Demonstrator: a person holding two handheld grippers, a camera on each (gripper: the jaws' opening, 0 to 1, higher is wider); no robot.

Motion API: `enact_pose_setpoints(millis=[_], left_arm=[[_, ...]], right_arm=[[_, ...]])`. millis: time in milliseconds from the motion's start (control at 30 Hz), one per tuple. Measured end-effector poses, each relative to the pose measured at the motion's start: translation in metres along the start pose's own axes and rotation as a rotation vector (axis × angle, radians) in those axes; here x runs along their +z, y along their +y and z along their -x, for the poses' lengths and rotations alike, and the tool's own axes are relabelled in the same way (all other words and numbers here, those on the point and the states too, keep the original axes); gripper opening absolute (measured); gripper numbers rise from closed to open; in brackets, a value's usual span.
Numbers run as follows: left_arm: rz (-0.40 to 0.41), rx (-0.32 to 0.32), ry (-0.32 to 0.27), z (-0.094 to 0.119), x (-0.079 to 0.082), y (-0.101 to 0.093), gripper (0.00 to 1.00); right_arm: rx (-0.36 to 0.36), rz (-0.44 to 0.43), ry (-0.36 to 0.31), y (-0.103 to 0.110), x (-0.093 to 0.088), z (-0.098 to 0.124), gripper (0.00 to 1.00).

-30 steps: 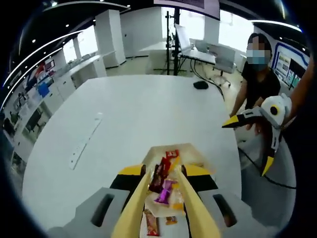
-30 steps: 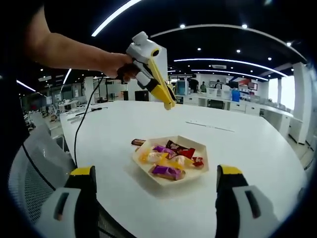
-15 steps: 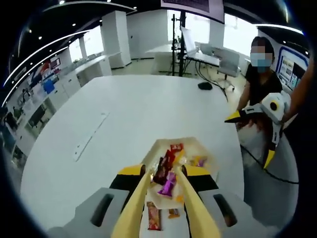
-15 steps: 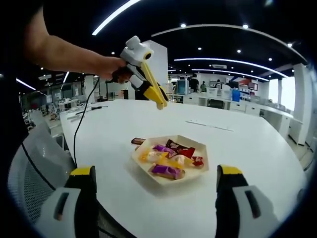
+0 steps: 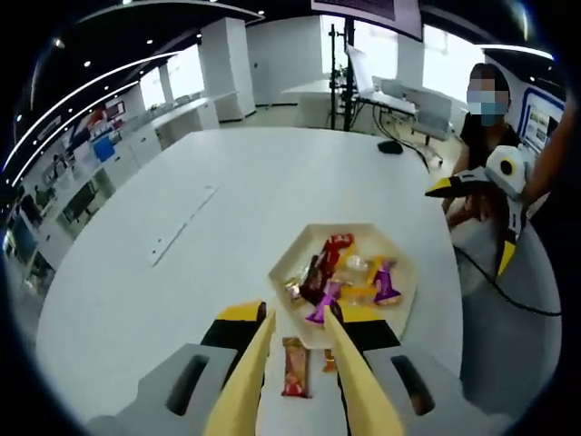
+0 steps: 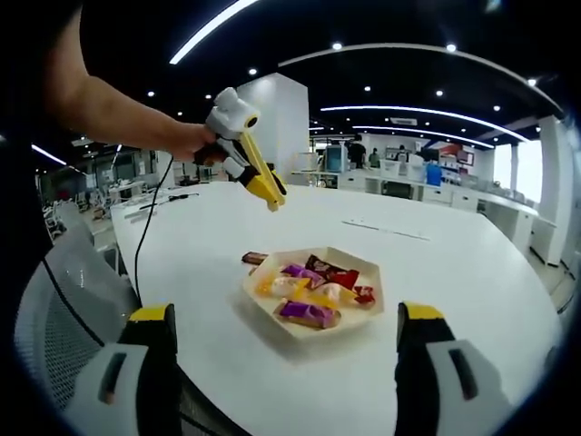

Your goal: Place the target food into the container with the food tongs after gripping and lifting it, then release it inside without dropping or visibly crushing the food.

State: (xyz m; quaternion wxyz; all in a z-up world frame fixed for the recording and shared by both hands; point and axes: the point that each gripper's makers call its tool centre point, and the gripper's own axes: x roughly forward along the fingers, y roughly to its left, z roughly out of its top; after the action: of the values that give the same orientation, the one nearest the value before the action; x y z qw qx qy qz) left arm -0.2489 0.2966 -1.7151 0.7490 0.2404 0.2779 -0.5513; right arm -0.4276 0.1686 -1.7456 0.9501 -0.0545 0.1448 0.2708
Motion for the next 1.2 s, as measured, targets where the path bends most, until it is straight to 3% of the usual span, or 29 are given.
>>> enact_pose_setpoints(millis=[533,933,1200], left_arm=[[0.006,0.026,-0.032,0.002,-0.040,0.010,0.26],[0.025,0.023,-0.035,-0.023,-0.074,-0.001,0.25],[0.059,0.023,-0.025,-0.039,-0.089,0.008,0.25]], right_arm=[[0.003,-0.001,0.008,0.001,-0.001,-0.001,1.00],[0.014,-0.005,0.006,0.003,-0.001,-0.001,1.00],[0.024,-0.011,0.015,0.004,-0.002,-0.001,1.00]])
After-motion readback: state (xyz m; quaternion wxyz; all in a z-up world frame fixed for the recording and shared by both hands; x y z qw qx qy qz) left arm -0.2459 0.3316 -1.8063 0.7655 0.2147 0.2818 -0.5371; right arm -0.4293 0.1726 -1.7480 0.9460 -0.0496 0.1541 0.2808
